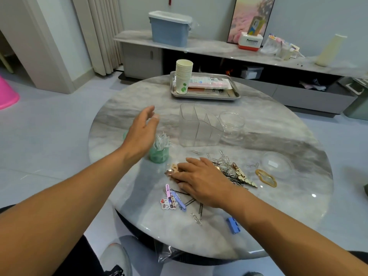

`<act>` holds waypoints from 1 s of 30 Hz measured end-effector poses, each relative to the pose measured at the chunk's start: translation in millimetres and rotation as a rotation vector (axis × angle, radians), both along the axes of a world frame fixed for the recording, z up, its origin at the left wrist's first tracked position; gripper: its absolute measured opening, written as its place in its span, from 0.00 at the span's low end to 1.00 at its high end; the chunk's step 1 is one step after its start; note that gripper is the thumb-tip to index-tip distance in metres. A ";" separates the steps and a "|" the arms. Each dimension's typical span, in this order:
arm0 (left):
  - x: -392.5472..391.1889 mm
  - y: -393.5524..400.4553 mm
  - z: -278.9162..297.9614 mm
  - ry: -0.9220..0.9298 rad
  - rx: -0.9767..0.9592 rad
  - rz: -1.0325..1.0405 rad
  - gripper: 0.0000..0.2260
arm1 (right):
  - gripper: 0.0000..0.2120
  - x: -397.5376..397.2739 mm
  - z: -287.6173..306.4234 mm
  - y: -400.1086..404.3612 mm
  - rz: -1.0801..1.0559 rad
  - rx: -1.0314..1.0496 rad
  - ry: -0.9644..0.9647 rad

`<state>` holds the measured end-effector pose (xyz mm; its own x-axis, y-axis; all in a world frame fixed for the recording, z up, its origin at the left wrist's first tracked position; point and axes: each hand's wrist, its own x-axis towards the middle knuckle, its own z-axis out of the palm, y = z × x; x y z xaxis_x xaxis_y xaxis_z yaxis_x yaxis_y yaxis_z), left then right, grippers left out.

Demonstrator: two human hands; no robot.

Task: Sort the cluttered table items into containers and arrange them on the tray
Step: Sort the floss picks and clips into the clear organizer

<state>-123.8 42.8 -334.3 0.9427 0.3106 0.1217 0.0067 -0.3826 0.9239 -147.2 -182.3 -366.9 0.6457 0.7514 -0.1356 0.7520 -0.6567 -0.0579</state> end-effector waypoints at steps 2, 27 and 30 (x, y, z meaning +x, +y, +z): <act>3.2 18.4 5.5 0.067 0.084 0.094 0.24 | 0.21 7.1 2.4 -3.5 -0.050 0.014 0.003; -15.6 -2.2 45.5 -0.062 0.188 -0.192 0.46 | 0.26 9.8 43.9 17.3 -0.433 1.094 0.536; -27.8 -22.1 38.3 -0.068 0.280 -0.355 0.52 | 0.36 9.9 47.2 23.0 -0.390 1.160 0.637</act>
